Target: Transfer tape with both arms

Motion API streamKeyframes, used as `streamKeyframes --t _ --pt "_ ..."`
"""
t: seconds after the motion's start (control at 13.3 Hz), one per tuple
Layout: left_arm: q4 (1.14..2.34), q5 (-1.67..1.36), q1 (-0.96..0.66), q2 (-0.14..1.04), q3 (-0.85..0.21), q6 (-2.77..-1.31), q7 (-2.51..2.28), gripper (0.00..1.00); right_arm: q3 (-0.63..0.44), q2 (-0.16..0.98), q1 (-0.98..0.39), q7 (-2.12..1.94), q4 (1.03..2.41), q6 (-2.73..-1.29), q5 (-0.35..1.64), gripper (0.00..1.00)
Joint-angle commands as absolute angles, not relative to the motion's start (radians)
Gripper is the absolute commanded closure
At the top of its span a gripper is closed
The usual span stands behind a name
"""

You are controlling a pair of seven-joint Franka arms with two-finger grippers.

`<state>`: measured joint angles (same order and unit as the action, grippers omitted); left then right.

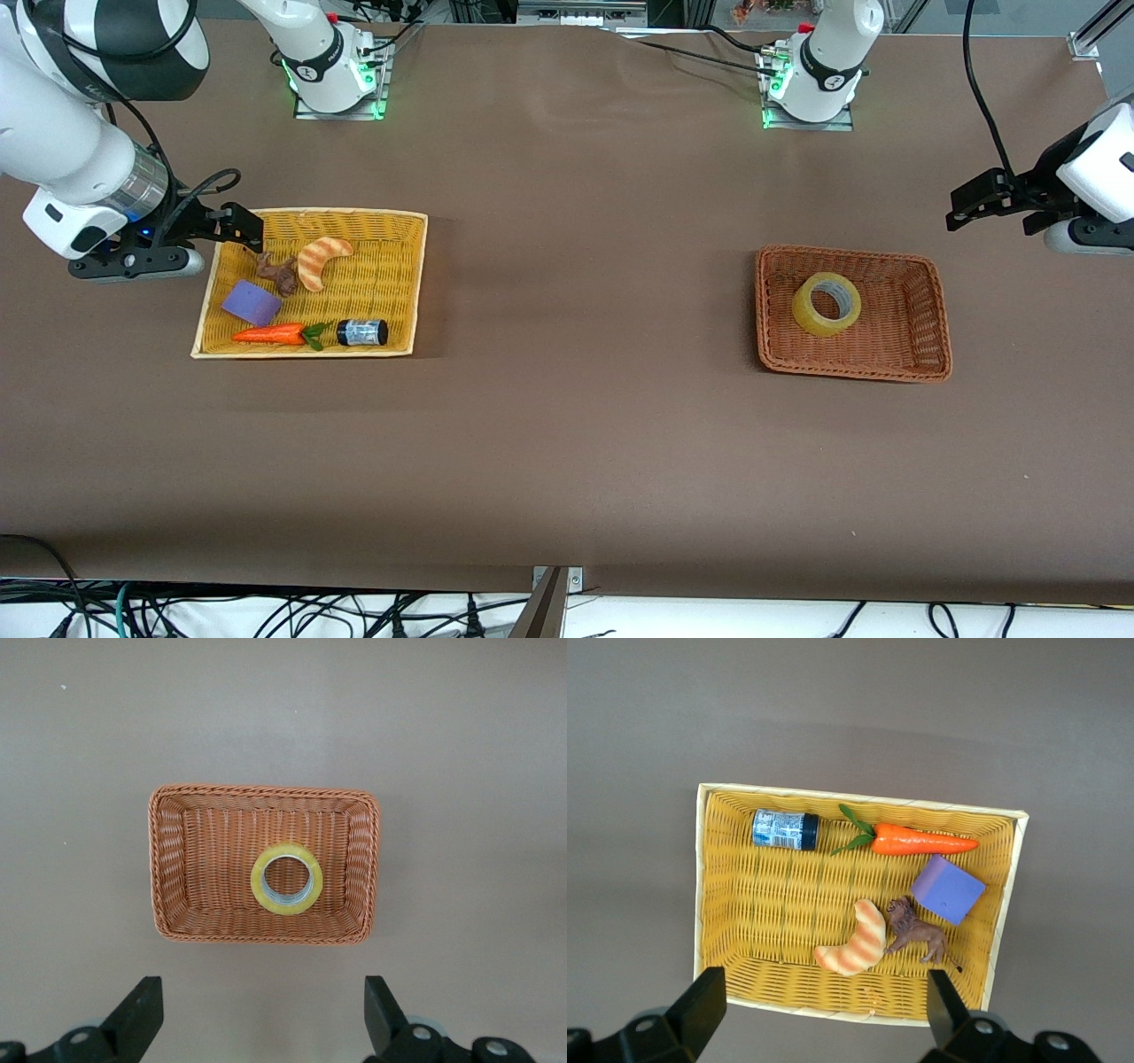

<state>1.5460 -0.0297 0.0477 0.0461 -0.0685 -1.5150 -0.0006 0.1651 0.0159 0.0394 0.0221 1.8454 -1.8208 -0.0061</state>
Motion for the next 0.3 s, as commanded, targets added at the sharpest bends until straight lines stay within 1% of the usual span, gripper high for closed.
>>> streamKeyframes --t 0.0,0.23 --pt "1.548 -0.041 0.046 0.04 -0.063 -1.506 0.023 0.0 0.166 -0.018 0.044 0.008 1.868 -1.832 -0.002 0.0" --pt "1.549 -0.043 0.046 0.04 -0.061 -1.505 0.023 0.0 0.166 -0.018 0.044 0.005 1.868 -1.832 -0.008 0.0"
